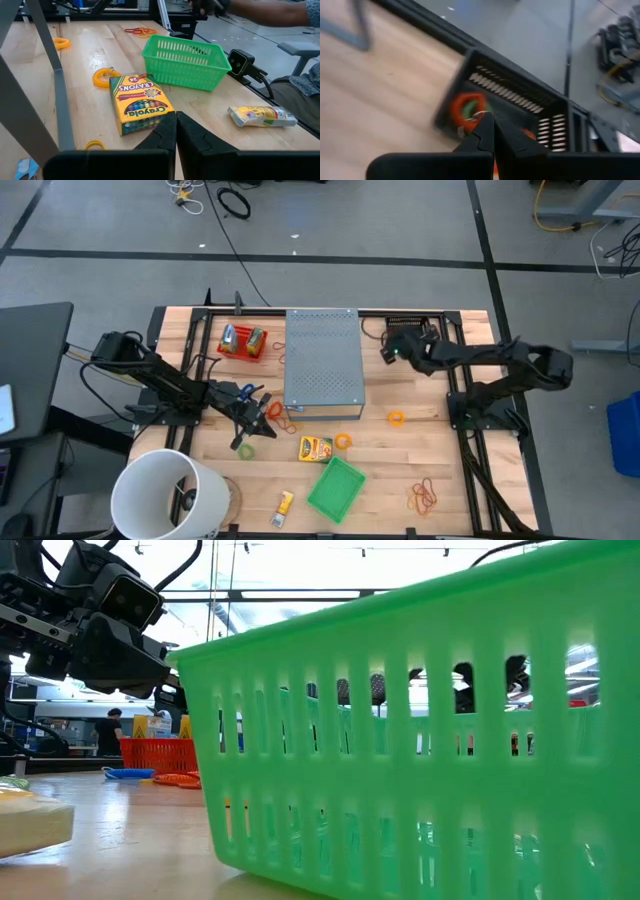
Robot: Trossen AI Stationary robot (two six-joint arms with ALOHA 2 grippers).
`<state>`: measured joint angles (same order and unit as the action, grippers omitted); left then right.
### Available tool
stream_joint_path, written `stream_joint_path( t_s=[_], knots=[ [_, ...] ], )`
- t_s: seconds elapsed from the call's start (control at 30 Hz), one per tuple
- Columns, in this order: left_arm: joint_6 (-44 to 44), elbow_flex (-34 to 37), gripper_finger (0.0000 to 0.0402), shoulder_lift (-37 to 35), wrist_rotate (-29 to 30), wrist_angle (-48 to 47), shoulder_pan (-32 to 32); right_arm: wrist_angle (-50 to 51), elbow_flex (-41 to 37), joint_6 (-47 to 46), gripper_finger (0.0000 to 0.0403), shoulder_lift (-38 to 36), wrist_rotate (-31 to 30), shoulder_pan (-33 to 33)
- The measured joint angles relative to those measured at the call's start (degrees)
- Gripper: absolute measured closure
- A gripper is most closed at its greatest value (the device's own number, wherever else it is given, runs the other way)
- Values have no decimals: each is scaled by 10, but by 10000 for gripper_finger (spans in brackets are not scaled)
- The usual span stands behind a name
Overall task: Pick & Place Office Desk Supplies
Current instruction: Put the orange spring keychain into the black basket, then put the yellow spring keychain into the black basket
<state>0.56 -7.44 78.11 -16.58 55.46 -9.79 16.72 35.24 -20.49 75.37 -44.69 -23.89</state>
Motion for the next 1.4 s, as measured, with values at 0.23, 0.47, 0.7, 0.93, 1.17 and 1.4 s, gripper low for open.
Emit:
stream_joint_path(
  t_s=[0.23,0.47,0.7,0.93,1.17,1.4],
  knots=[
    [0,0,393,0,0,0,0,-49,0,47,402,0,47,-68],
    [0,0,393,0,0,0,0,-73,0,64,402,0,73,-94],
    [0,0,393,0,0,0,0,-73,0,89,402,0,73,-95],
    [-1,0,393,0,0,0,0,-78,0,110,388,0,74,-95],
    [-2,0,393,0,-2,0,0,-80,0,109,291,0,85,-105],
    [-3,0,393,0,-2,0,0,-79,0,88,201,0,159,-115]
  ],
)
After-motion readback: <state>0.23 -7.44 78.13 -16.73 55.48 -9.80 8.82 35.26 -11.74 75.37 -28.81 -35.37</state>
